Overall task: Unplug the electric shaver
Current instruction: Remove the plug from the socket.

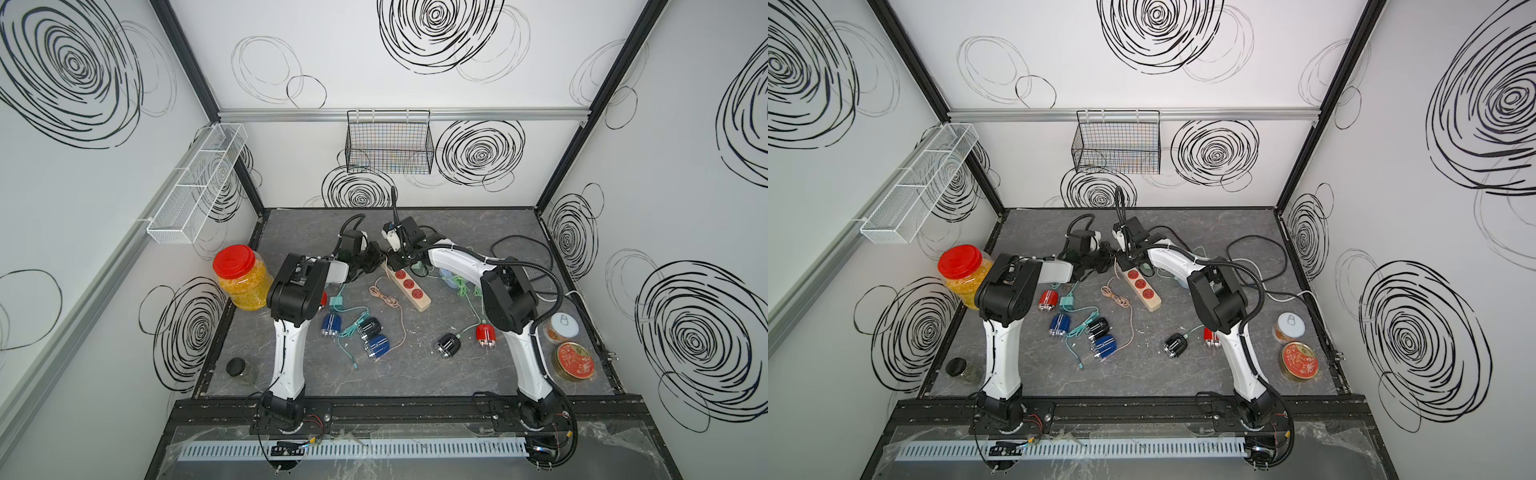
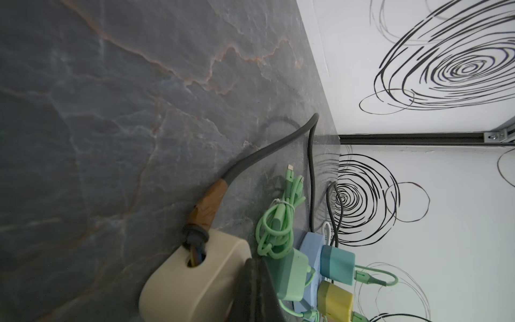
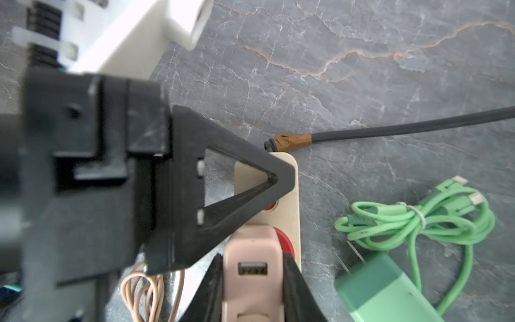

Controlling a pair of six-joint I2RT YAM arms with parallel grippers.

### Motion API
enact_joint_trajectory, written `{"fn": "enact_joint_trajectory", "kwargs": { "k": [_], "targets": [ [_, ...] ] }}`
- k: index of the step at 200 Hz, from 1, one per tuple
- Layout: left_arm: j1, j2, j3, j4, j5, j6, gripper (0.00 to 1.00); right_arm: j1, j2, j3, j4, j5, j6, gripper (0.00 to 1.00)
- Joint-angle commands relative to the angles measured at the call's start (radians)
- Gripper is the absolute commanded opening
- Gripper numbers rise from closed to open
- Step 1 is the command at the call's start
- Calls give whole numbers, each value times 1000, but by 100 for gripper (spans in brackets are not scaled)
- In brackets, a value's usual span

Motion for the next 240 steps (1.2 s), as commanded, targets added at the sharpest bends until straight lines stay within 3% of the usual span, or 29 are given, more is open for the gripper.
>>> {"fn": "enact_joint_trajectory", "kwargs": {
  "k": [1, 33, 74, 106, 131, 164, 187, 220, 240],
  "targets": [
    [-40, 45, 37, -304, -87, 122, 0, 11, -38, 24, 48, 51, -20, 13],
    [-51, 30, 26, -420, -142, 168, 0, 31, -24, 50, 59, 343, -21, 13],
    [-71, 13, -40, -375, -143, 157, 0, 48, -12, 79, 49, 318, -33, 13],
    [-79, 8, -142, -216, -121, 77, 0, 95, -9, 51, 87, 399, -78, 13],
    [-84, 8, -170, -189, -125, 67, 0, 40, -12, 57, 65, 212, 6, 13],
    [-98, 12, -185, -193, -133, 85, 0, -81, -30, 33, 131, -241, 125, 14],
    [-111, 30, -174, -217, -138, 103, 0, -141, -7, 54, 149, -372, 212, 14],
    [-108, 39, -175, -224, -142, 103, 0, -73, -14, 94, 53, -122, 87, 12],
    [-109, 39, -157, -261, -154, 120, 0, 5, 3, 142, -12, 103, 10, 13]
  ]
}}
